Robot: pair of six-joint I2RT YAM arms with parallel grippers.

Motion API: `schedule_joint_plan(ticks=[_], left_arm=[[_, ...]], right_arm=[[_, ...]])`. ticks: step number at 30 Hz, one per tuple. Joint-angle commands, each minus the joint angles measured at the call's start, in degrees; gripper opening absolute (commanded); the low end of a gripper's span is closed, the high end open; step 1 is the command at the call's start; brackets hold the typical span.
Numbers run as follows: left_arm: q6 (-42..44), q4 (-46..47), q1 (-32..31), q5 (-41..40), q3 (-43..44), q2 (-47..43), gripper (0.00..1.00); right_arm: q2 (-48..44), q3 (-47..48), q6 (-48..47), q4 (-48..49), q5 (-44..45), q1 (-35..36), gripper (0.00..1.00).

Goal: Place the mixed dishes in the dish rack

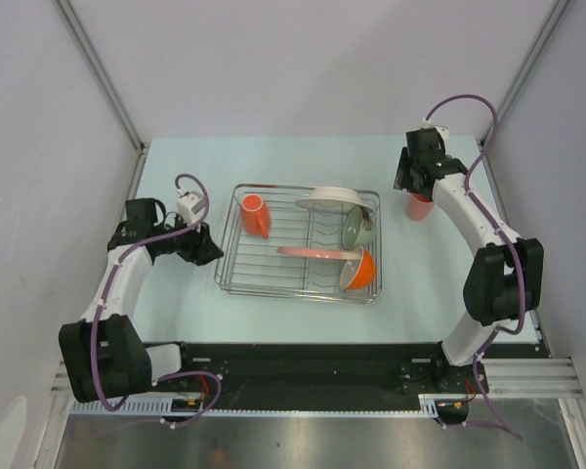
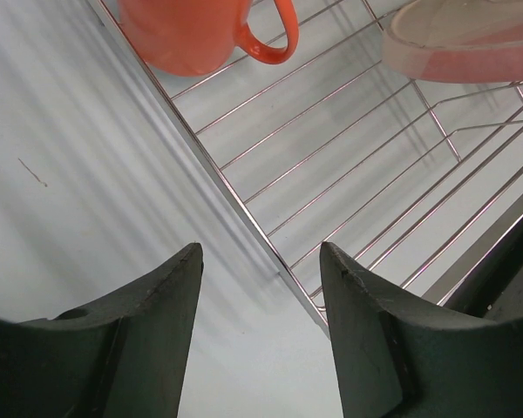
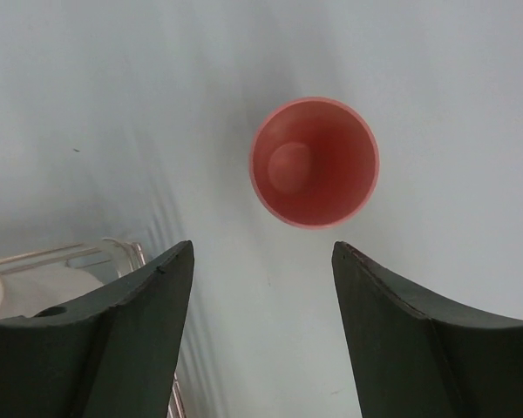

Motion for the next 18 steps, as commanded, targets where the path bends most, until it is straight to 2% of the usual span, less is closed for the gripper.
schedule_joint_plan(ticks=[1,7,14,16,18], left_arm=[[2.83,-0.92,-0.34,0.92,0.00,-0.23,0.61],[3.53,-1.45,-0.42,1.01,-0.70,-0.14,0.61],[3.10,0.40,-1.39,1.09,-2.11,0.29,0.61],[2.75,0.49,-1.74,1.18,-2.19,1.08,0.60],[1.87,1.19,-2.36,1.01,-2.89,1.17,0.60]], right_arm=[[3.92,1.01,0.89,3.08,-0.71,-0.59,0.69],[9.10,1.18,0.80,6.68,-1.85,-2.52,0.70],[15.52,4.52,1.50,6.51,-3.96,-4.89,0.68],[17.62,5.75,1.42,6.33,-4.57,-4.89,0.64],[18.68,6.37,1.59,6.16,-5.28,-4.98,0.56]])
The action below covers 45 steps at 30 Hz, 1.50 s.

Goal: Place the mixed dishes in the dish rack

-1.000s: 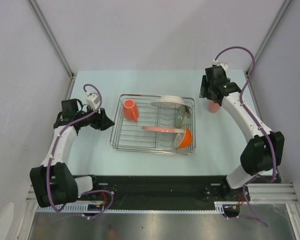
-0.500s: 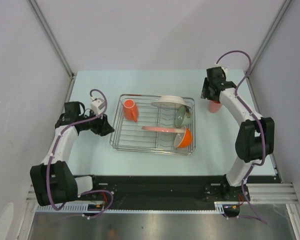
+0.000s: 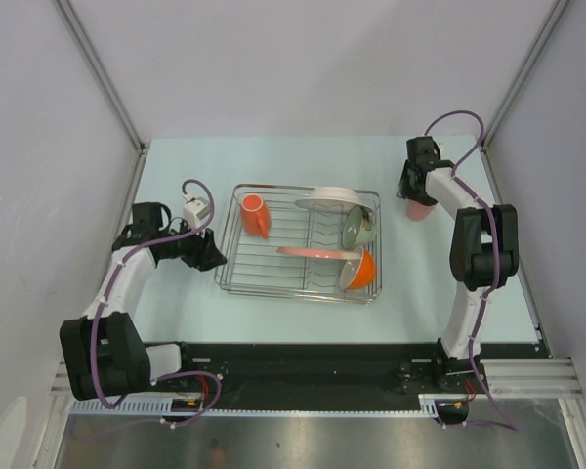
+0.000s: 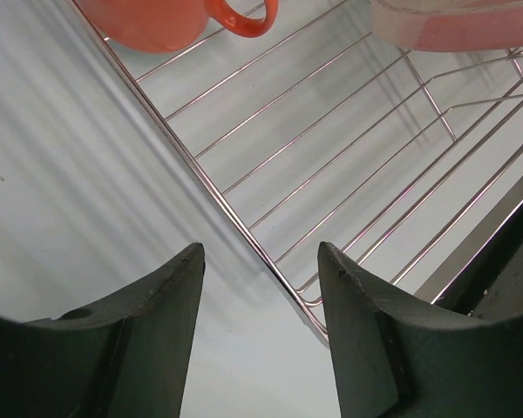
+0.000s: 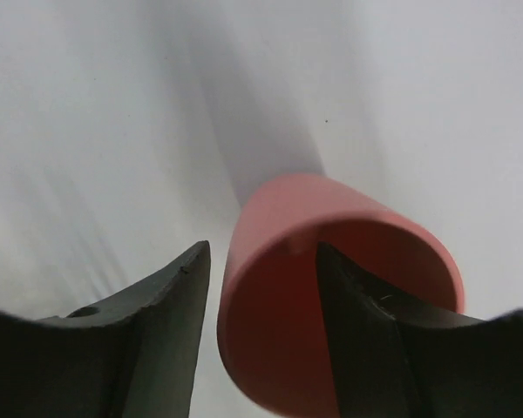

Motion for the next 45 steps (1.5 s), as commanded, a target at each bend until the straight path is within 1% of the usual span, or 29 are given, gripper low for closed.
schedule_joint_plan(ticks=[1,2,4,5,7,8,13,18,19,23,28,33,34,36,37,38,39,40,41,42,43,45], left_arm=[[0.14,2.31,-1.50,0.70,-1.21,0.61,0.59],[-0.12,2.74,-2.12,0.70,-2.00,0.52,0.59],[-1.09,2.84,-3.17,0.70,-2.53,0.17,0.59],[-1.35,3.01,-3.26,0.70,-2.71,-0.10,0.59],[-2.41,3.10,-3.79,1.31,-3.41,-0.45,0.59],[-2.67,3.10,-4.05,1.23,-3.59,-1.23,0.59],[-4.34,3.10,-5.46,1.14,-3.15,-3.17,0.60],[-5.92,2.57,-7.40,1.23,-2.01,-3.09,0.59],[-6.19,3.01,-9.83,0.96,-2.01,-3.00,0.59],[-7.94,3.45,-12.31,0.00,-1.74,-3.09,0.59],[-8.21,3.01,-14.25,-0.80,-1.22,-3.53,0.59],[-7.51,1.26,-16.18,-1.23,-0.07,-2.74,0.59],[-6.98,0.38,-16.27,-1.32,0.54,-2.65,0.59],[-6.54,-1.37,-16.27,-0.98,1.24,-2.91,0.60],[-6.10,-1.99,-16.27,-0.97,2.03,-3.17,0.61],[-5.75,-2.61,-16.27,-1.15,2.73,-3.78,0.62],[-5.14,-4.96,-16.27,-1.58,3.52,-3.79,0.67],[-3.91,-6.64,-16.19,-3.24,6.14,-3.96,0.71],[-3.03,-8.48,-16.27,-4.30,7.91,-4.31,0.78],[-2.33,-12.33,-16.27,-5.36,9.67,-4.84,0.90],[-1.36,-13.59,-16.19,-7.19,12.47,-5.54,0.94],[-0.92,-14.65,-16.10,-8.18,13.90,-9.49,1.00]], right_arm=[[2.86,4.10,1.29,1.15,-1.67,0.07,0.51],[3.04,4.19,1.37,1.24,-1.85,0.07,0.39],[3.13,4.10,1.55,1.32,-2.73,0.16,0.27],[2.96,4.10,1.64,1.24,-2.82,0.24,0.14],[1.91,4.19,1.64,1.06,-3.08,0.59,0.03],[1.38,4.27,1.73,1.06,-3.17,0.68,0.00],[-4.33,4.71,2.25,0.53,-4.66,1.12,0.00],[-12.76,6.12,4.10,0.18,-9.14,1.03,0.00],[-13.99,6.38,4.71,0.18,-9.75,0.86,0.00],[-20.84,7.87,6.20,0.09,-13.00,1.03,0.00],[-24.81,10.69,6.82,-0.78,-15.91,2.35,0.00],[-27.36,10.52,10.16,-0.35,-23.90,4.19,0.00],[-28.15,9.47,10.60,0.79,-26.96,4.72,0.00],[-28.94,7.71,13.22,2.81,-30.40,5.95,0.00],[-29.56,5.53,14.63,5.69,-35.20,6.13,0.00],[-29.74,4.55,15.86,7.20,-37.34,6.57,0.00],[-29.65,3.50,18.57,8.95,-39.45,7.01,0.00],[-29.56,1.40,19.91,12.63,-44.43,7.88,0.00],[-29.30,0.59,21.14,14.58,-46.91,8.33,0.00],[-29.04,-0.29,22.54,16.25,-49.20,8.85,0.00],[-28.77,-0.82,24.91,19.57,-52.96,10.08,0.00],[-28.33,-3.10,27.99,23.98,-56.41,11.05,0.00]])
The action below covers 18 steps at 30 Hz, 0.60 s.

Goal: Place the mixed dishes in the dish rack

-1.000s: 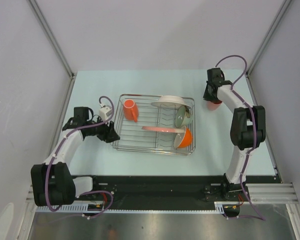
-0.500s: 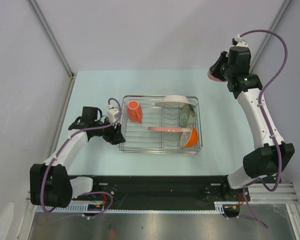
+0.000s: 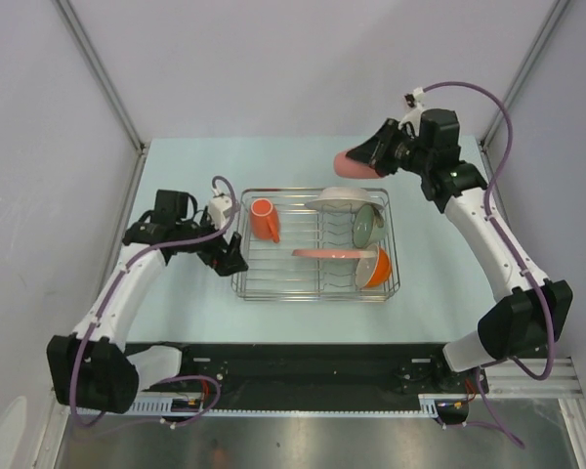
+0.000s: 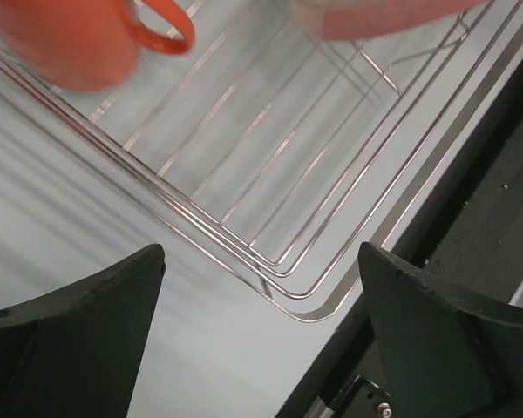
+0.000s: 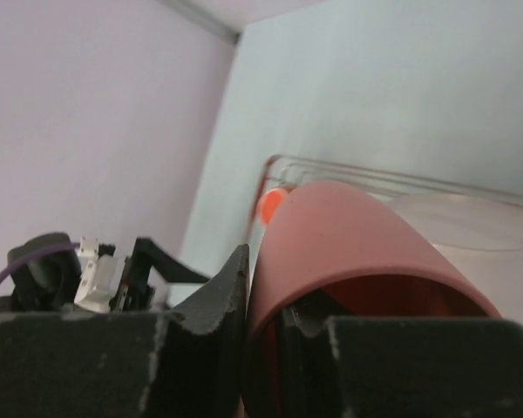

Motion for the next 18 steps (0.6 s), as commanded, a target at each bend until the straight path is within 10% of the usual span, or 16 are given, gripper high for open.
schedule_joint_plan(ticks=[1,10,18], left_arm=[[3.39,-4.93,-0.34,-2.14,8.00,-8.08,1.00],[-8.90,-0.10,-0.25,5.13,20.90,-10.12,1.00],[-22.50,19.82,1.24,29.99,19.73,-10.54,1.00]], right_arm=[[-0.07,-2.97,11.56,17.95,-16.84,3.77,0.00],[3.00,-5.96,33.00,46.96,-24.41,10.72,0.00],[7.66,-7.20,50.77,66.13,-23.19,17.22,0.00]])
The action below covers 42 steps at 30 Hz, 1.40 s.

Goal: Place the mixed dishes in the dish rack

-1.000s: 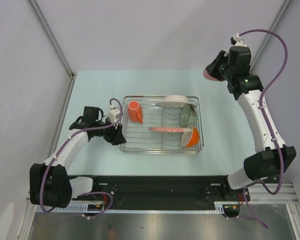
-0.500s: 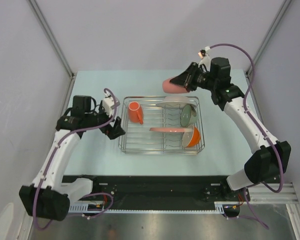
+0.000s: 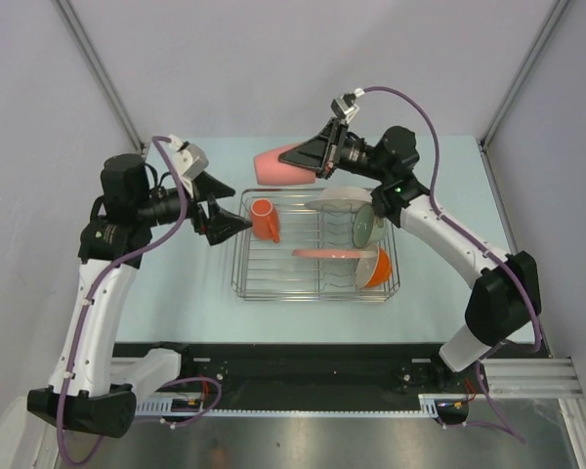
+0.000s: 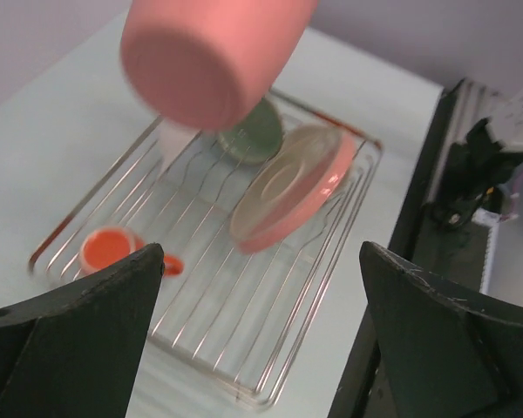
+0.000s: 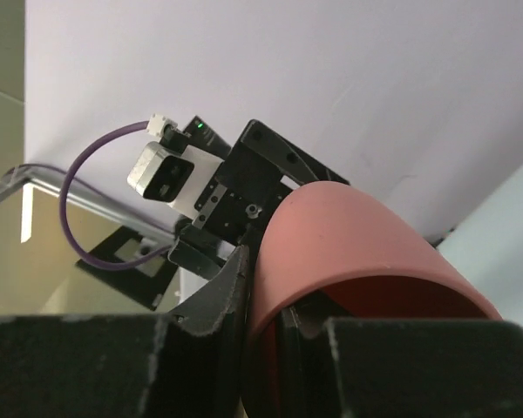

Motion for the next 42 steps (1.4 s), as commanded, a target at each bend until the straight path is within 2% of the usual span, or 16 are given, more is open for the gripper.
schedule_joint_plan(ticks=[1,3,9,19,34,40,42], left_arm=[[-11.41,18.49,0.96,17.42,-4.54,-3.05,1.00],[-13.44,21.43,1.05,18.05,-5.08,-3.15,1.00],[-4.14,15.89,1.14,11.90,-4.29,-2.80,1.00],[-0.52,17.73,1.49,4.87,-5.78,-1.65,1.00],[-5.88,22.73,1.66,8.64,-6.31,-0.24,1.00],[-7.73,23.45,1.66,8.82,-7.98,-0.86,1.00],[-6.15,22.39,1.66,8.82,-8.07,-0.95,0.91]], right_arm=[[2.18,-0.18,11.76,15.83,-0.92,2.89,0.00],[3.06,-0.18,14.39,18.46,-0.74,3.42,0.00],[5.52,-0.27,17.75,21.73,-0.65,5.44,0.00],[7.19,-1.06,20.91,25.51,-0.56,9.22,0.00],[12.64,-1.32,26.09,31.92,2.60,12.91,0.00],[15.80,-1.24,30.40,39.83,6.38,13.44,0.00],[16.16,-1.24,31.02,41.50,7.34,13.53,0.00]])
